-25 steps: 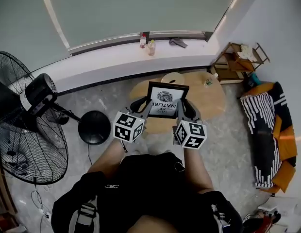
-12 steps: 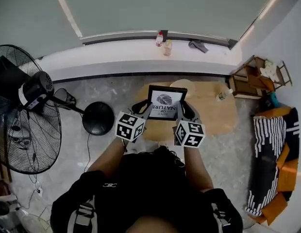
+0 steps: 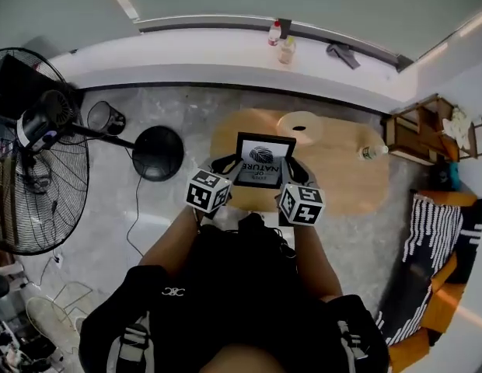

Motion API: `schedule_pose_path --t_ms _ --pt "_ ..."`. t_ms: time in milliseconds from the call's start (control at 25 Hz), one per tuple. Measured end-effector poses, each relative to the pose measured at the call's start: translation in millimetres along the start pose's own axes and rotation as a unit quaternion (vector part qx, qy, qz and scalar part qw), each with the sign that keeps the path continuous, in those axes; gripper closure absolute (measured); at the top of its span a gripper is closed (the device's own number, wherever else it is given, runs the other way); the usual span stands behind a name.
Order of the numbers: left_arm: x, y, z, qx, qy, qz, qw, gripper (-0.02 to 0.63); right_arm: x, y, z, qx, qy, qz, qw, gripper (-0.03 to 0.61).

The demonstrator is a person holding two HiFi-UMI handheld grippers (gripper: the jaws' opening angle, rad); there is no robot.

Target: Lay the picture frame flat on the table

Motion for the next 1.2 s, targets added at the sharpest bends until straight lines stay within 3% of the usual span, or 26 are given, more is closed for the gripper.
schedule_pose_path --t_ms 320,600,720,1000,1200 --pt "-12.0 57.5 -35.3 -0.049 -0.05 0.012 0.9975 0.511 43.1 52.0 -36.9 -0.077 0.015 0.026 0.997 0.493" --pt "-27.6 110.2 -78.3 -0.097 -0.095 0.004 0.9907 0.511 79.2 97.2 -85.9 -0.15 0.046 0.042 0.987 0.492" --pt "-34.5 134.1 -103.2 -0.12 -0.134 -0.005 0.9838 0.512 94.0 115.7 -112.6 -0.184 0.047 0.046 0.981 0.492" --pt "-60.2 204.2 -159.7 -0.185 -0.157 -0.003 0.97 0.512 129.2 174.7 -178.1 -0.257 0.052 0.044 0.964 0.492" --pt "-79.8 245.0 -202.3 -0.222 -0.171 0.001 0.9599 0.514 148.4 212.8 -233.4 -0.313 0.102 0.036 0.944 0.492"
Point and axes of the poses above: the fingertips, and each gripper's own axes: y forward along the fingers, x to its right, z out of its top, the point moved 8 cm from there along -y, backward along the fingers, and after that the axes turned 2 degrees about -y, right-handed, at the moved point
